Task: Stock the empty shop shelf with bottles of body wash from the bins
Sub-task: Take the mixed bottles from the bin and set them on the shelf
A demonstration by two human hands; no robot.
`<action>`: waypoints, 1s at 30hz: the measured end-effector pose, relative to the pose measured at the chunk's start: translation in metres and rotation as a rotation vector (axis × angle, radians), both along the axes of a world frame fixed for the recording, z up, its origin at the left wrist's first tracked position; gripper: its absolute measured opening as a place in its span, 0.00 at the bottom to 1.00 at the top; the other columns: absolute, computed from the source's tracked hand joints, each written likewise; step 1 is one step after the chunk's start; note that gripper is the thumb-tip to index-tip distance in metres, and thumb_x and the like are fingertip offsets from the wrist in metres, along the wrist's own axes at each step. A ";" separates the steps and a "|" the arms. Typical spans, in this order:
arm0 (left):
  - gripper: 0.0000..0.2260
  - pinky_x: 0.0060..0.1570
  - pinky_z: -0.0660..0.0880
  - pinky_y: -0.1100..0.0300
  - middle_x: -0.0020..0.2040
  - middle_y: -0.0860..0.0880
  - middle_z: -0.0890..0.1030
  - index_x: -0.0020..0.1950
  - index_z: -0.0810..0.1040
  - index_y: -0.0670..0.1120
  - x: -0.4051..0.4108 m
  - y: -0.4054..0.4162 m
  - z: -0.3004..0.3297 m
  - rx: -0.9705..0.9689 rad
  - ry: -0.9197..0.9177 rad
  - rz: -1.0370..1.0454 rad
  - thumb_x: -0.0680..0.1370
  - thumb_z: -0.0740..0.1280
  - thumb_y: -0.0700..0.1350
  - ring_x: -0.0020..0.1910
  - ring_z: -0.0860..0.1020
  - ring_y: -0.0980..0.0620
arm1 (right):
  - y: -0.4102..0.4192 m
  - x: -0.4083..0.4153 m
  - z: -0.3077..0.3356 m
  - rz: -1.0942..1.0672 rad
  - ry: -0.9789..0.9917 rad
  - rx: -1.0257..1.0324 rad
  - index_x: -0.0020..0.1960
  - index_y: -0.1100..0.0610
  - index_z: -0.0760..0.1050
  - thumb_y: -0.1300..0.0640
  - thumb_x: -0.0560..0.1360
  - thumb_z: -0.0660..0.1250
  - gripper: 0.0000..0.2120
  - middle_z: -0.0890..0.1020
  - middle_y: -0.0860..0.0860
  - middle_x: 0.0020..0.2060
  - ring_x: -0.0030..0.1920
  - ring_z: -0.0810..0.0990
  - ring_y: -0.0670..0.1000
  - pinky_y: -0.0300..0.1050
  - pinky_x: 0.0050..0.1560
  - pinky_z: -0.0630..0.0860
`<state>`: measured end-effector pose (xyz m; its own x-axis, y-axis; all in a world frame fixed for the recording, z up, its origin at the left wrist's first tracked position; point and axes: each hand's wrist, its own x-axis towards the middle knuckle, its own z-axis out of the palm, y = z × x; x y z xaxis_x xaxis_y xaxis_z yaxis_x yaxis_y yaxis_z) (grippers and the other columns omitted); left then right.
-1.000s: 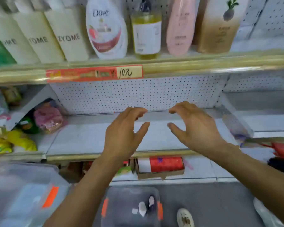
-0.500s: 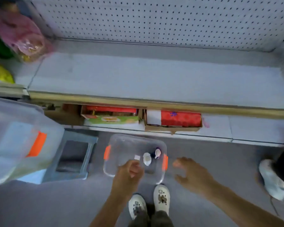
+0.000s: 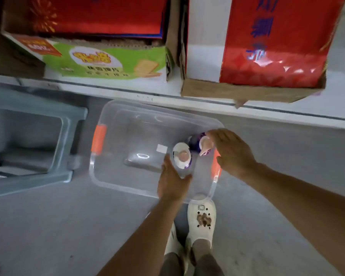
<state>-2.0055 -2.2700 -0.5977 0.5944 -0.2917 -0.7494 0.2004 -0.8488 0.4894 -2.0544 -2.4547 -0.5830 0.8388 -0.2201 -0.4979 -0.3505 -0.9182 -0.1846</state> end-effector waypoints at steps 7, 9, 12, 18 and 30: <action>0.47 0.64 0.69 0.49 0.77 0.52 0.63 0.80 0.51 0.53 -0.009 -0.013 -0.079 -0.058 -0.183 0.028 0.69 0.77 0.51 0.72 0.67 0.44 | -0.030 0.035 -0.063 0.471 0.064 -0.188 0.70 0.44 0.65 0.47 0.67 0.73 0.33 0.77 0.45 0.63 0.60 0.75 0.53 0.54 0.66 0.52; 0.48 0.63 0.72 0.47 0.76 0.50 0.66 0.79 0.53 0.52 -0.009 -0.019 -0.086 -0.065 -0.226 0.050 0.67 0.78 0.53 0.71 0.68 0.44 | -0.032 0.036 -0.069 0.551 0.016 -0.222 0.67 0.44 0.68 0.43 0.66 0.74 0.32 0.80 0.45 0.59 0.55 0.77 0.54 0.56 0.62 0.55; 0.43 0.58 0.75 0.49 0.70 0.48 0.72 0.76 0.60 0.50 -0.010 -0.030 -0.089 -0.099 -0.283 0.116 0.66 0.79 0.52 0.65 0.74 0.45 | -0.038 0.032 -0.077 0.556 -0.069 -0.162 0.58 0.43 0.74 0.42 0.62 0.76 0.27 0.83 0.44 0.51 0.51 0.78 0.53 0.57 0.61 0.56; 0.33 0.52 0.75 0.56 0.58 0.51 0.77 0.68 0.68 0.49 0.008 -0.026 -0.074 -0.174 -0.299 0.147 0.66 0.78 0.46 0.54 0.76 0.51 | -0.035 0.043 -0.068 0.598 -0.063 -0.122 0.53 0.45 0.78 0.39 0.63 0.72 0.21 0.83 0.43 0.46 0.54 0.78 0.51 0.61 0.69 0.49; 0.31 0.51 0.77 0.66 0.56 0.53 0.80 0.64 0.71 0.54 0.064 0.037 0.096 -0.282 -0.060 0.211 0.65 0.79 0.43 0.54 0.79 0.57 | -0.033 0.060 0.116 -0.381 -0.122 0.626 0.44 0.50 0.75 0.54 0.57 0.81 0.21 0.80 0.45 0.40 0.40 0.77 0.45 0.43 0.41 0.73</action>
<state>-1.9415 -2.2328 -0.5014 0.7040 -0.3483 -0.6190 0.3206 -0.6219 0.7145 -1.9945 -2.4878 -0.4666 0.8185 -0.2129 -0.5336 -0.5672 -0.4475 -0.6914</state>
